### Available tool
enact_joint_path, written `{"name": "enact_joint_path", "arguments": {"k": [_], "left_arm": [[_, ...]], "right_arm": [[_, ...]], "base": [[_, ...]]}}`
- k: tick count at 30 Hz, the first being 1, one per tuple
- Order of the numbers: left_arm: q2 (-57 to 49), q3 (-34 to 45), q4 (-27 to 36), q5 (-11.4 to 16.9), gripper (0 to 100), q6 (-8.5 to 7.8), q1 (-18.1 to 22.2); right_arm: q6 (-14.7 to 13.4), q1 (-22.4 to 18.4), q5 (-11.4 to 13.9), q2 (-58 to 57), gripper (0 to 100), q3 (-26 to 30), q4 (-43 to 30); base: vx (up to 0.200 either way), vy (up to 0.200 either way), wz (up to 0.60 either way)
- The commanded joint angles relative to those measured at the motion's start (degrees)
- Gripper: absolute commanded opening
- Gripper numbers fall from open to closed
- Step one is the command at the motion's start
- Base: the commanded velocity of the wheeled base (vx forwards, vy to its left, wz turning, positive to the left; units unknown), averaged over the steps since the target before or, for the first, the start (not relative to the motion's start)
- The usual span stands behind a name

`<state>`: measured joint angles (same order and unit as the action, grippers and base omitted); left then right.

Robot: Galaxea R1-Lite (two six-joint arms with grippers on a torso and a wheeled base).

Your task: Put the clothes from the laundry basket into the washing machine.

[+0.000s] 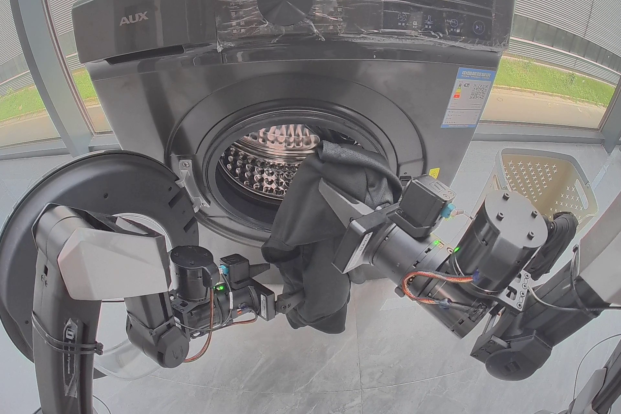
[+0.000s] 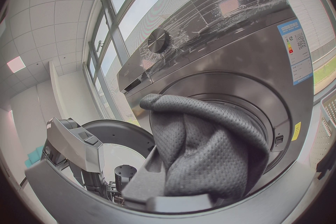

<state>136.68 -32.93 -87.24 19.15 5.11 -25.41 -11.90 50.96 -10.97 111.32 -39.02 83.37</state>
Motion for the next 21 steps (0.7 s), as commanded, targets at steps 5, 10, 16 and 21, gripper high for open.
{"name": "enact_joint_path", "arguments": {"k": [5, 10, 16, 21], "left_arm": [[0.6, -1.4, 0.0, 0.4, 100, -0.01, -1.4], [0.7, -1.4, -0.1, 0.6, 0, -0.01, -2.0], [0.6, -1.4, -0.2, 1.4, 0, -0.01, -2.7], [0.3, -1.2, -0.3, 1.4, 0, -0.01, -2.5]], "right_arm": [[-0.1, 0.1, 0.0, 0.4, 0, 0.2, 0.0], [-0.1, 0.0, 0.0, 0.5, 0, 0.2, 0.0], [-0.1, -0.1, 0.0, 0.9, 0, 0.2, 0.1], [-0.1, -0.6, 0.1, 1.3, 0, 0.2, 0.1]], "base": [[0.0, 0.0, 0.0], [0.0, 0.0, 0.0], [0.0, 0.0, 0.0], [0.0, 0.0, 0.0]]}}
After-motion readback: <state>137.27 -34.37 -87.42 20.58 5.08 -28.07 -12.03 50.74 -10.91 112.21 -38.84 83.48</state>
